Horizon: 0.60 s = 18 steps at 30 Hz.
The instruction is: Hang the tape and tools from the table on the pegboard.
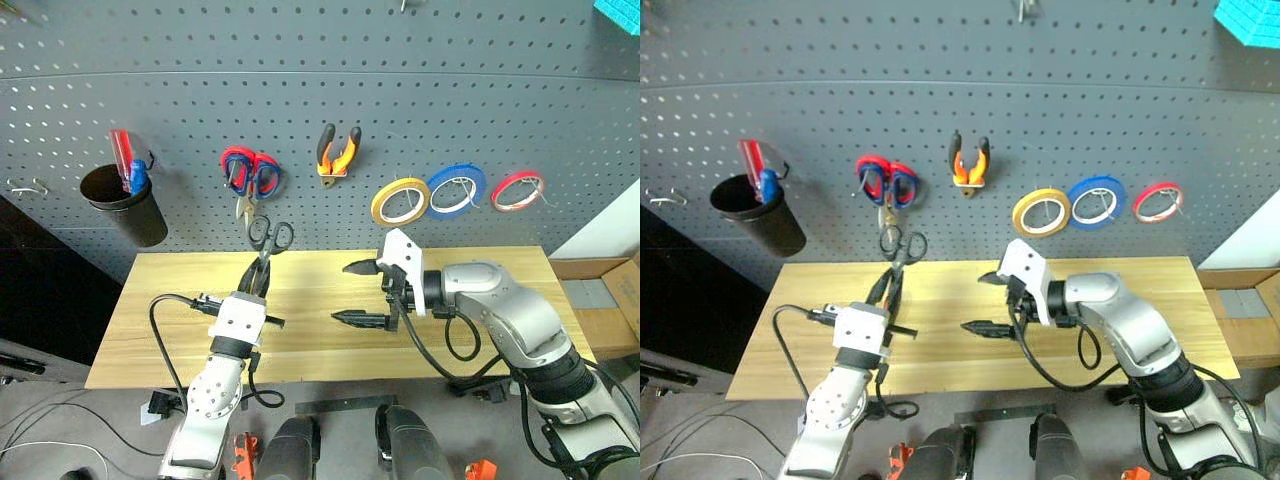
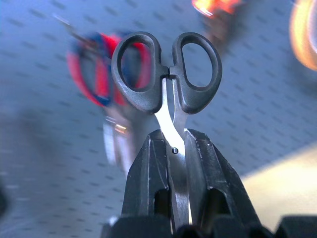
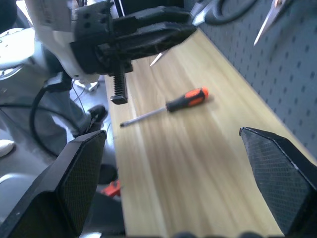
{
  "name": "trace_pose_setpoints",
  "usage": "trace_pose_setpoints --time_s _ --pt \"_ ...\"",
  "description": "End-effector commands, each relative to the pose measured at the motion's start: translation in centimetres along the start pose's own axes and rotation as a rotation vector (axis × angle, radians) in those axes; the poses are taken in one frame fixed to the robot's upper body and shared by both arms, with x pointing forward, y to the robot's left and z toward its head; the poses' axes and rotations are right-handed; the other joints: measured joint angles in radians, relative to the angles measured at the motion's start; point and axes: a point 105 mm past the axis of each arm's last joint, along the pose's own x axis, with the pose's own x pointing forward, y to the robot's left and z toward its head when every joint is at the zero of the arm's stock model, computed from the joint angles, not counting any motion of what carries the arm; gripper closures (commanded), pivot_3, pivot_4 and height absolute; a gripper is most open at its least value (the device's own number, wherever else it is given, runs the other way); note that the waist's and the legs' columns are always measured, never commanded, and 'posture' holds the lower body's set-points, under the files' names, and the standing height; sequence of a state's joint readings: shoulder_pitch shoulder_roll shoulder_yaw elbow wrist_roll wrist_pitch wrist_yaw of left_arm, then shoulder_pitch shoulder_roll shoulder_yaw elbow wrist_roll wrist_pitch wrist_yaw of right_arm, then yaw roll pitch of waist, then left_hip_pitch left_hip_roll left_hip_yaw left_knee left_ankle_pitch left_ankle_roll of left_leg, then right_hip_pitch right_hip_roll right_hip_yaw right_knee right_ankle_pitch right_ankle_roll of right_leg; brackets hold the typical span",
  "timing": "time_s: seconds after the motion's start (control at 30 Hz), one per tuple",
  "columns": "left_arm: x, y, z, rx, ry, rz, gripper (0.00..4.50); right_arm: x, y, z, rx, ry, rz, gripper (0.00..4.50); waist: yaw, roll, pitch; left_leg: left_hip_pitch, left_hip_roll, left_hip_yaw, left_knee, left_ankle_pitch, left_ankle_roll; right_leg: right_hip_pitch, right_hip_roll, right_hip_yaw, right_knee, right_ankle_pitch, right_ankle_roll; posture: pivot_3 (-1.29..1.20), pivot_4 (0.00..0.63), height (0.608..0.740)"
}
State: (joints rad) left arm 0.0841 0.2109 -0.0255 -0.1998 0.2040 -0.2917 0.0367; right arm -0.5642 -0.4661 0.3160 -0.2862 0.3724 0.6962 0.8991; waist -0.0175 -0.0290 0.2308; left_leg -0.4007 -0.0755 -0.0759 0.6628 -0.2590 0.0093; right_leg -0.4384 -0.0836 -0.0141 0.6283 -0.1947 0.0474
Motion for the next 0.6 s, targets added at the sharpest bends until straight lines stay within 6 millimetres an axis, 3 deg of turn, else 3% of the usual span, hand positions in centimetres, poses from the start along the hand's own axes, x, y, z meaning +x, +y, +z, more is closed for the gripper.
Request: trace_pose_setpoints --time_s 0.03,0.2,0.6 --pt "1.3 1.1 2.1 0.019 -0.084 0.053 4.37 0.0 -0.6 1.9 -0.074 -0.065 -0.013 0.00 0.003 0.000 -0.005 0.000 0.000 0.000 0.000 0.000 0.000 0.000 0.001 0.000 0.000 0.000 0.000 -0.03 0.141 0.740" --pt "2.8 1.5 2.3 0.006 -0.096 0.070 4.37 0.5 -1.3 2.4 -0.090 -0.085 -0.050 0.00 0.008 -0.002 -0.015 0.000 0.000 0.000 0.001 0.001 -0.001 0.000 0.004 0.001 0.000 0.002 0.000 -0.03 0.129 0.740" --pt "3.6 2.0 1.6 -0.025 -0.074 0.112 4.37 0.6 -1.7 1.8 -0.097 -0.062 -0.074 0.00 0.011 -0.002 -0.028 0.001 0.001 0.000 0.001 0.001 -0.001 0.000 0.008 0.002 0.000 0.004 -0.001 -0.03 0.126 0.740"
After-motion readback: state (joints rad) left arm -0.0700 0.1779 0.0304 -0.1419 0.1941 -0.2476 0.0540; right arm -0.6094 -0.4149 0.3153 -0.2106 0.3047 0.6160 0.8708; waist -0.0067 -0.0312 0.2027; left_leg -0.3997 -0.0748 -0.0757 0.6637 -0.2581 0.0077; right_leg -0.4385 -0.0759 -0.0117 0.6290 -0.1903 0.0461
